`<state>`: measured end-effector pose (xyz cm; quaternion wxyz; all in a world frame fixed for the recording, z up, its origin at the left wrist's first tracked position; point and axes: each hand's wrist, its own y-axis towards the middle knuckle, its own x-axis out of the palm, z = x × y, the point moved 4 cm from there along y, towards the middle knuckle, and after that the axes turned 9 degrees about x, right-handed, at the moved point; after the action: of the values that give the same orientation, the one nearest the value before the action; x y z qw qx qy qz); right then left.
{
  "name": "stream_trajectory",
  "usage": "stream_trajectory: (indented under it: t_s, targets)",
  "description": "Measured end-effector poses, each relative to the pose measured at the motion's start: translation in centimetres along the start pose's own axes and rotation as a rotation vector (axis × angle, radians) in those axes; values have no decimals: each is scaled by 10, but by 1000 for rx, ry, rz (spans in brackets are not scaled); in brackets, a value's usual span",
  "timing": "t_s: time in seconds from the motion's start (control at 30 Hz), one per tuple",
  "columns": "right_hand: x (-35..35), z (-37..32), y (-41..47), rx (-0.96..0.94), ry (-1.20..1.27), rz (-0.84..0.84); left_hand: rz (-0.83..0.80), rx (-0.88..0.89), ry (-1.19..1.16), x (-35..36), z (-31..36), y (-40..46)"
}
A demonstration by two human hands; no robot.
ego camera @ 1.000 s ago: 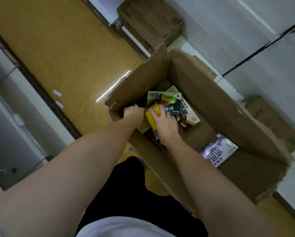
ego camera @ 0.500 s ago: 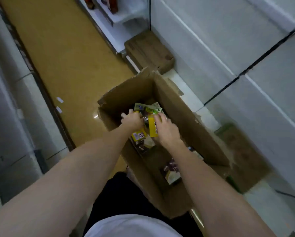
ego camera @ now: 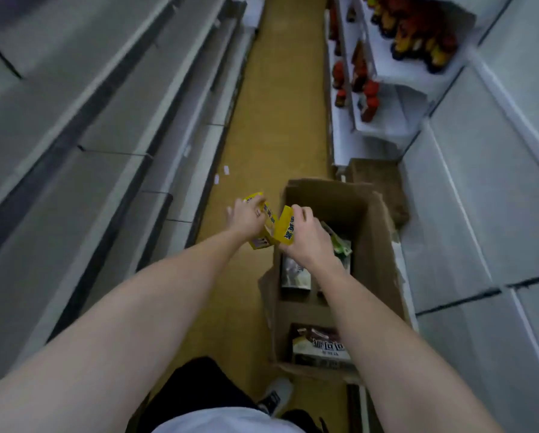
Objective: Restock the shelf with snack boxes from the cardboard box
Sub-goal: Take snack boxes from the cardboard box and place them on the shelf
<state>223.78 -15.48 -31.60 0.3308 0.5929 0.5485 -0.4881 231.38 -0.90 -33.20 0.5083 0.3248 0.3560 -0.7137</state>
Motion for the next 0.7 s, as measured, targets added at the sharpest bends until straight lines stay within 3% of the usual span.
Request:
stream_trajectory:
  t_s: [0.37,0.53,0.7]
  targets:
    - [4,-201,-95,-338,55,-26,298,-258,-260,-154,-146,-166]
    - [11,-274,-164,-481,-9,65,418,-356,-258,-196,-193,-254]
    - [12,-315,-220,-509,35,121,527,-368,-312,-217,-219,-327]
